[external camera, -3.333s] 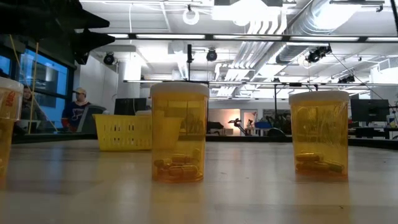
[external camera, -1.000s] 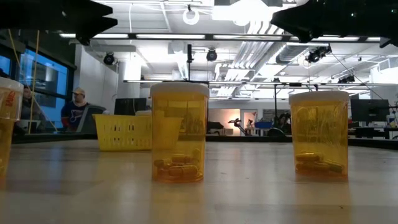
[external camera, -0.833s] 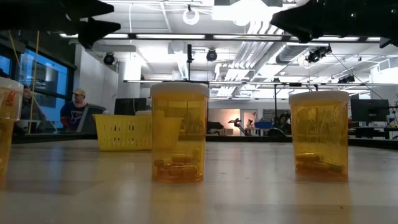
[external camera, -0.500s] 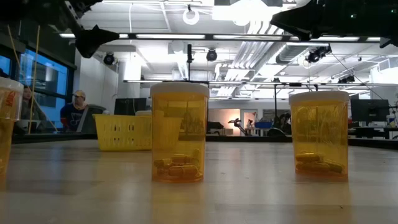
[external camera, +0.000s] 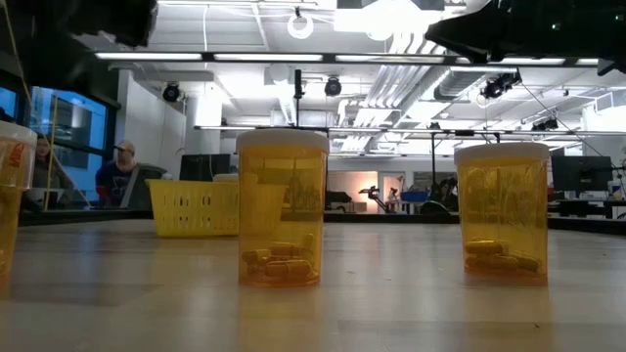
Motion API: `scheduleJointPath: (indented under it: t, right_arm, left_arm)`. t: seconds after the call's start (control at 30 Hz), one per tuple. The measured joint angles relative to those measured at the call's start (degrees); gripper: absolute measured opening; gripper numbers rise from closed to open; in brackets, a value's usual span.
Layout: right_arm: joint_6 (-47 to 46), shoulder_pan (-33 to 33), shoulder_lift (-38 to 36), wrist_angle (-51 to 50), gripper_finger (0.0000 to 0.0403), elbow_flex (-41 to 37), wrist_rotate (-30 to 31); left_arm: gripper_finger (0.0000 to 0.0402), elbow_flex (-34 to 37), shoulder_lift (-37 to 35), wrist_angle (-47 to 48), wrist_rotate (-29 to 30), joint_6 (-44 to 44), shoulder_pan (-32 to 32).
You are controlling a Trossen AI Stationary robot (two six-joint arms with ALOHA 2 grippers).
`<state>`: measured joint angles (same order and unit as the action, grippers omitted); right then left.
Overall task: Pick and place pill bottles into a basket
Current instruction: Put the orange pill bottle into the yellow basket
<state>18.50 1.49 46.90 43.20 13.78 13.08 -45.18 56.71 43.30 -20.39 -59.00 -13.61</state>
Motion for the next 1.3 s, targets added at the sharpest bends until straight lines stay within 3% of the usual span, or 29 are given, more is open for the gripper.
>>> scheduleJointPath:
  t: [0.17,0.43,0.63,0.93,1.17,1.3]
  right_arm:
    - [0.03,-0.01,0.00,-0.90,0.0144,0.00,0.00]
    - [0.03,0.01,0.02,-1.57,0.0144,0.00,0.00]
    - [0.05,-0.01,0.00,-2.97,0.0144,0.00,0.02]
    - [0.07,0.01,0.02,-4.81,0.0144,0.00,0.02]
    - [0.07,0.01,0.02,-4.84,0.0144,0.00,0.04]
    - [0.38,0.01,0.02,-4.90,0.0144,0.00,0.02]
  left_arm:
    - [0.0302,-7.44,8.83,10.09,-0.40,-6.56,-5.74]
    - [0.0298,-20.65,24.02,16.58,1.49,-7.67,-12.41]
    - [0.0298,-24.19,32.66,25.36,-0.29,-6.55,-17.65]
    - [0.0298,-24.23,35.16,28.58,-2.68,-7.89,-20.15]
    - [0.0298,-24.23,35.16,18.35,0.69,-4.78,-20.52]
    - [0.0298,-24.23,35.16,15.18,6.01,-2.87,-19.62]
